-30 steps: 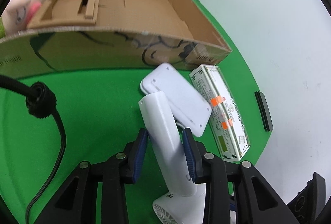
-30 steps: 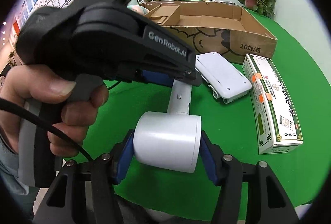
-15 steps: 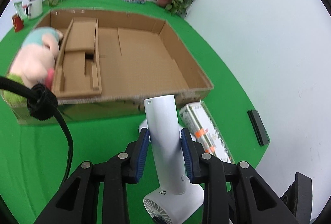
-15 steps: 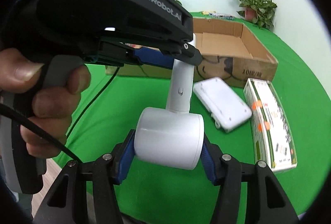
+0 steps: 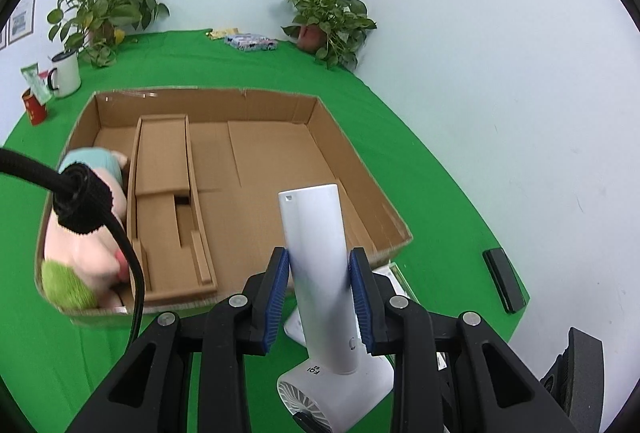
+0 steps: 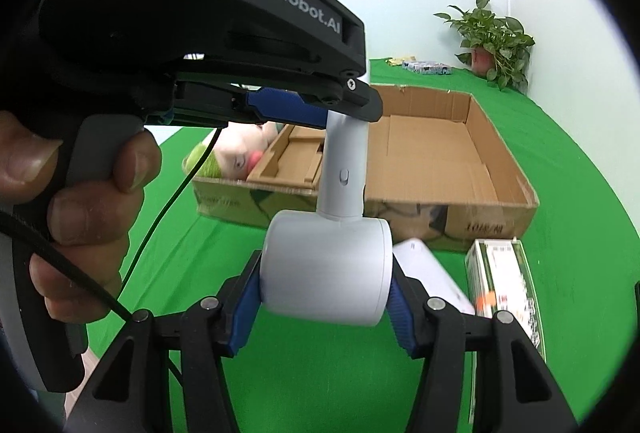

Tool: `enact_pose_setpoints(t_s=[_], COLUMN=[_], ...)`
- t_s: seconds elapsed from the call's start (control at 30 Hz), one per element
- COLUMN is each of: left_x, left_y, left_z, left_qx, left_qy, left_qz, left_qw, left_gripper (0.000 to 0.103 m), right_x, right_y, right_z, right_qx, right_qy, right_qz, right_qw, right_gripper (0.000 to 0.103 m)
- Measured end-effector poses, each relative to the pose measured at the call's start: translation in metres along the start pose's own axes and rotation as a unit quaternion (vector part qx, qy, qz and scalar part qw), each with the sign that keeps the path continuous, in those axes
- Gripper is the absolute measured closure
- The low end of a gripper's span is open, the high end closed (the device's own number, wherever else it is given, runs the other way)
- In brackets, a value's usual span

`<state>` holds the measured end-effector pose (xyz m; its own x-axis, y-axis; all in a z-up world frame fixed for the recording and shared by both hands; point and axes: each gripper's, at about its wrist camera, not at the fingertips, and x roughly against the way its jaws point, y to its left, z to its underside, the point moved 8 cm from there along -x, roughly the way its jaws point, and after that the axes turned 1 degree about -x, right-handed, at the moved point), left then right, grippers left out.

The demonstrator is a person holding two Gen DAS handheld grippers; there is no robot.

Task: Organize objects
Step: 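Grasp the fan handle with the left gripper while the right gripper holds the fan head, then carry the white fan over the large box with the right gripper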

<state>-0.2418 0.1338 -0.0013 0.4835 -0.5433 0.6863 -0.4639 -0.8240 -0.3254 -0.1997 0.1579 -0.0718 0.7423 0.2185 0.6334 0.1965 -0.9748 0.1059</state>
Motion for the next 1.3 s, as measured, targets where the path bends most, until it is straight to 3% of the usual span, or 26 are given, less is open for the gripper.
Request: enact_pose_setpoints(t_s=[0.43, 0.77, 0.97, 1.3], left_x=[-0.012, -0.067, -0.114, -0.189], left_y=[0.015, 0.056, 0.073, 0.102], left_z=[-0.083, -0.139, -0.149, -0.125], left_qx=[-0.016, -0.001, 0.008, 0.036], left_qy=[-0.006, 0.022, 0.052, 0.12], left_qz=[-0.011, -0.017, -0.03, -0.043], left_qw=[0.9998, 0.9996, 0.9982, 0.9912], left_gripper=[0.075, 0.075, 0.075, 0.075], right_x=[-0.026, -0.063, -0.091, -0.135], right_y=[-0.012, -0.025, -0.036, -0.05], right_z=[-0.057, -0.085, -0.087, -0.068], right_qx=[-0.007, -0.015, -0.031, -0.055], right_qy=[-0.014, 0.005, 0.037, 0.125], right_qz=[-0.014, -0.031, -0.048, -0.082], right_qw=[1.0, 0.999, 0.998, 0.987], right_gripper=[0.049, 0.049, 0.049, 0.048])
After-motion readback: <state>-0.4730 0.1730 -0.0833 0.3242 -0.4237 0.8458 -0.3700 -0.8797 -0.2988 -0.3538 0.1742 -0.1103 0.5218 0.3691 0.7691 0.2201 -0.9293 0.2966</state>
